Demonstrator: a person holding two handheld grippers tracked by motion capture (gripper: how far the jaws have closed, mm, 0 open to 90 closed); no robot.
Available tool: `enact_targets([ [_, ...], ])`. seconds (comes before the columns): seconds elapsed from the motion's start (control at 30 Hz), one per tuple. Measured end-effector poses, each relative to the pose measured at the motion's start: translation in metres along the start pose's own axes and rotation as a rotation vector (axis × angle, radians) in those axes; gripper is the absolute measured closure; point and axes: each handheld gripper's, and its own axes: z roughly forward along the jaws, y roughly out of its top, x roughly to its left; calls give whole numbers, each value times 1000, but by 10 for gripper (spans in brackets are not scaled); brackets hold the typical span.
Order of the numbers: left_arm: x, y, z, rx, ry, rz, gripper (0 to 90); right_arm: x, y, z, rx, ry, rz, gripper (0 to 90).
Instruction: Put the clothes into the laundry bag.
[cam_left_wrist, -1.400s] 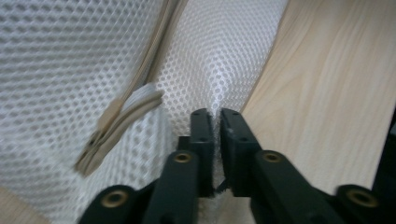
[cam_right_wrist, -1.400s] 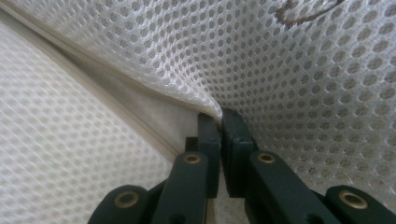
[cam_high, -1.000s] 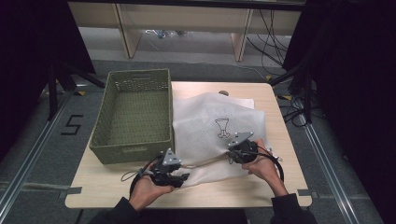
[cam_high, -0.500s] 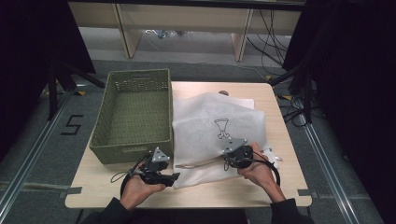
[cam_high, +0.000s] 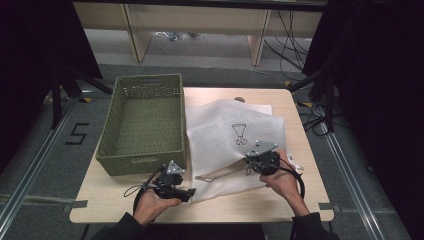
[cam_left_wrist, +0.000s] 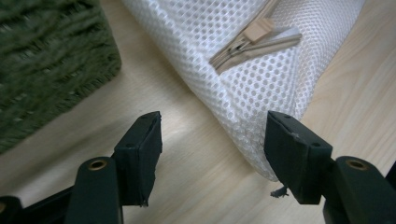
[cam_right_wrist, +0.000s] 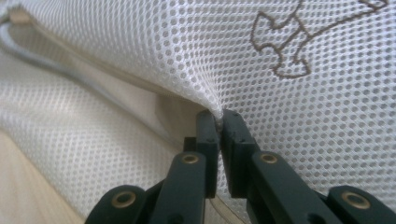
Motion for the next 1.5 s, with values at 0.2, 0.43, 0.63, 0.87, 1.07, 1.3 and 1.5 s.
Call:
enact_targets([
  [0.2,0,4,6,6,-35,-21,368,-8,-1,-5,-39,-10,40,869],
  [0.43,-3,10,21,-3,-79,-22,423,-10,-2,-8,-44,-13,65,868],
  [0.63,-5,13,29,-9,-116,-54,573,-11,-3,-7,-44,-2,60,864],
  [0.87,-4,13,26,-54,-120,-73,765,-11,-5,-5,-29,10,76,855],
  [1.07,-7,13,18,-88,-94,-39,825,-10,-6,-6,-19,37,110,772],
  [1.3,-9,12,16,-105,-97,-46,825,-4,-1,-32,-73,87,216,566],
  [1.5,-12,11,14,-106,-91,-35,823,7,9,-40,-113,165,290,476],
])
